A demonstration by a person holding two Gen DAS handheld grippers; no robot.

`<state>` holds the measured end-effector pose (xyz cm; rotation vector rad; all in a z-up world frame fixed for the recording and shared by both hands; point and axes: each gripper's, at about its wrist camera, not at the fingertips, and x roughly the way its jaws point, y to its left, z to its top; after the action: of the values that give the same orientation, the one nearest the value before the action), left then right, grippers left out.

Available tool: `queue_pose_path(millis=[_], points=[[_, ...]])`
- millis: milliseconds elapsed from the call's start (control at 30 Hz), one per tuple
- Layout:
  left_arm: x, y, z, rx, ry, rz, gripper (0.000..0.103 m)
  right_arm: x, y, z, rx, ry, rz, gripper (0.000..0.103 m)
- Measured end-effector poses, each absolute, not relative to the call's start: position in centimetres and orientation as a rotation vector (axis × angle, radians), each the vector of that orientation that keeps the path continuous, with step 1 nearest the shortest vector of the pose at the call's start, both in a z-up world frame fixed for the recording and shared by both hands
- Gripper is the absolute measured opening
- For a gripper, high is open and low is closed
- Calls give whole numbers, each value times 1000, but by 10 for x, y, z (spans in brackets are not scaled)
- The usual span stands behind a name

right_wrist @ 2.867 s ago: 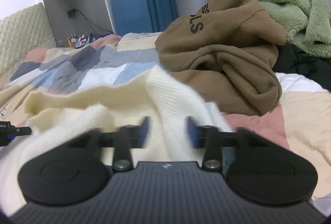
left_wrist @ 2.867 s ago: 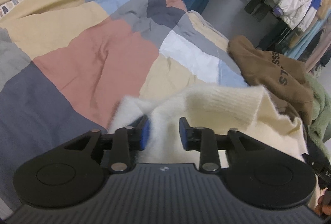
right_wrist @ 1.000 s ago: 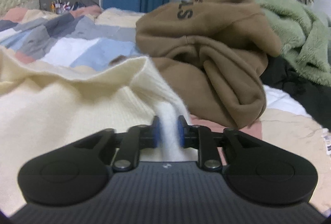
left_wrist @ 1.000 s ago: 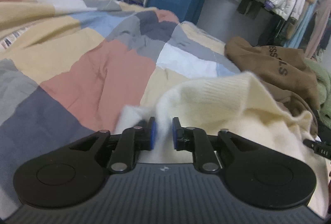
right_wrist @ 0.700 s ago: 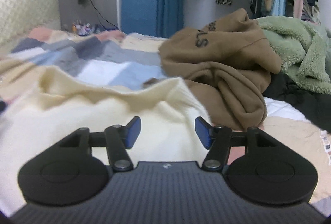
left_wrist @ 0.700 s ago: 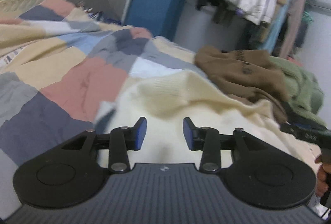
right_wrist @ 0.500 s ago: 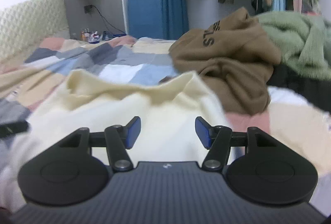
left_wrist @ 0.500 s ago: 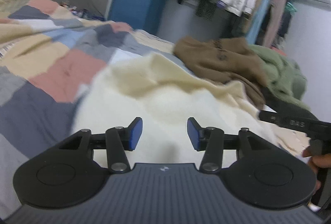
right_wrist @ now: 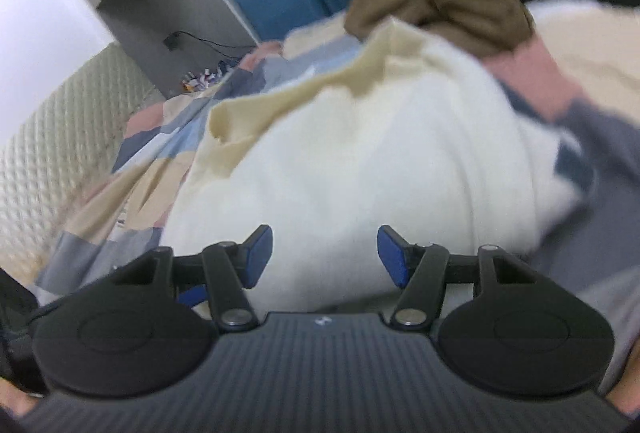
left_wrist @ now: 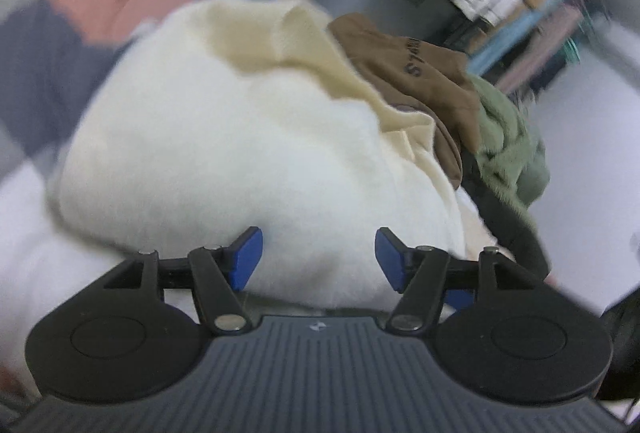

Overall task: Fold large clothes
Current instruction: 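Push both open tools under the sweater bundle and lift it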

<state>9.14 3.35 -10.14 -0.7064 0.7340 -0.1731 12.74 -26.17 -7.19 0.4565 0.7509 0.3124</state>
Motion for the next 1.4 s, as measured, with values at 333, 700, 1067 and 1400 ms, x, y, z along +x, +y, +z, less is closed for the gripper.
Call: queue_pose_path(millis=[333,700,1067,1400], points=[[100,56,-116,-881,816,-157,73,137,-278,-116,811,937,336,87],[113,54,-145,-995,904,-146,82,161,-283,-165,1089,1002,326,88],[122,83,-168,-1270,816,-136,84,157,-293,-149,1221,821,432,89],[130,96,-174,-1337,736,-55,82,142,-313,-160,1159,827,165,81]])
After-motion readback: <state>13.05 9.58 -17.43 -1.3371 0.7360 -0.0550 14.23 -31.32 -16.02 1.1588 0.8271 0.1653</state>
